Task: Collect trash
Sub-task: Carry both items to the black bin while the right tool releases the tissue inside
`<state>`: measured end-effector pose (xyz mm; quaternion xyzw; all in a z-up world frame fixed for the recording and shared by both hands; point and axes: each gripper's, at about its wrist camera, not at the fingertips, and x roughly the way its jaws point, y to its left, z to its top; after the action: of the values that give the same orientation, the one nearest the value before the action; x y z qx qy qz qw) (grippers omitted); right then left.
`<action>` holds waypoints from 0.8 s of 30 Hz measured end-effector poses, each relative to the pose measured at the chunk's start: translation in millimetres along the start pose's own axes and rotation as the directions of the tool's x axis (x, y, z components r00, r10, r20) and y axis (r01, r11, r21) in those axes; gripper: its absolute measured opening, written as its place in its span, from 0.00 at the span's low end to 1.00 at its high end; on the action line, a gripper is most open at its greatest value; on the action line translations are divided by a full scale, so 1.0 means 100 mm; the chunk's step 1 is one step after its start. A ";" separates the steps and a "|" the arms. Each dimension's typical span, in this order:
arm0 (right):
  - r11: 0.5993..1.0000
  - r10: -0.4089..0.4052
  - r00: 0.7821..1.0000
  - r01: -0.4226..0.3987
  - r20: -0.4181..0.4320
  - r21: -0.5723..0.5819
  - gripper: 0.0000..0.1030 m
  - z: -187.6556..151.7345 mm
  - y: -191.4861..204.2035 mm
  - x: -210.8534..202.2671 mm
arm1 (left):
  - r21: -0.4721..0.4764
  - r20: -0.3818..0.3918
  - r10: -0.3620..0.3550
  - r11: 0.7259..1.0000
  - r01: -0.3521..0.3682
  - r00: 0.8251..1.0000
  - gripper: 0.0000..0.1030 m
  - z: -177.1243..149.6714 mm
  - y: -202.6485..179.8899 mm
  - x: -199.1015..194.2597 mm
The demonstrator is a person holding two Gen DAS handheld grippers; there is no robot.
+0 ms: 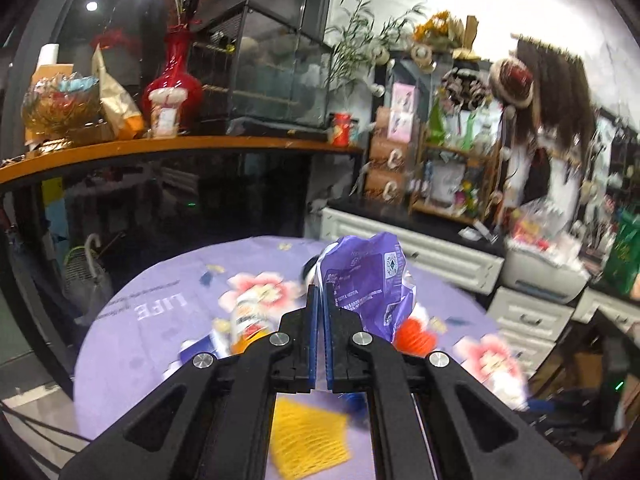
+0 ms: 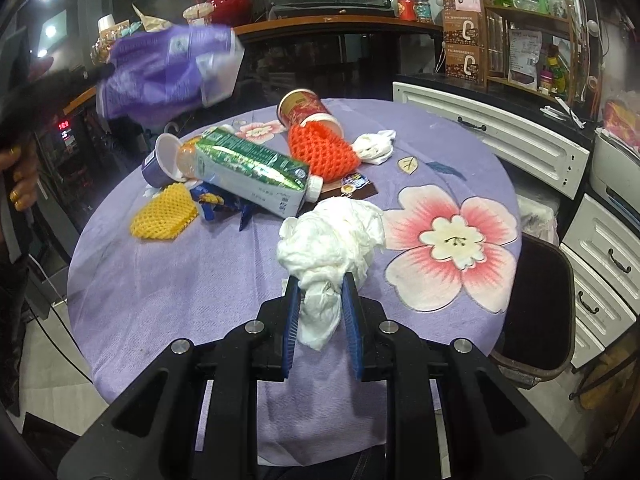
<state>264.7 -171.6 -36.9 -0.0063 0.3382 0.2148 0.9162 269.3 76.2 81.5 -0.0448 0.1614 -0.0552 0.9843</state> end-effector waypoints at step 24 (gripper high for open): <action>0.920 -0.264 0.961 0.278 -0.088 0.278 0.21 -0.34 -2.04 0.03 | 0.047 -0.157 -0.377 0.920 0.388 0.913 0.03 -0.15 -2.30 1.06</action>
<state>326.3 -360.8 -92.2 0.0751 0.3838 0.0345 0.9197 342.8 -165.4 58.7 -0.0332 0.2185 -0.2561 0.9411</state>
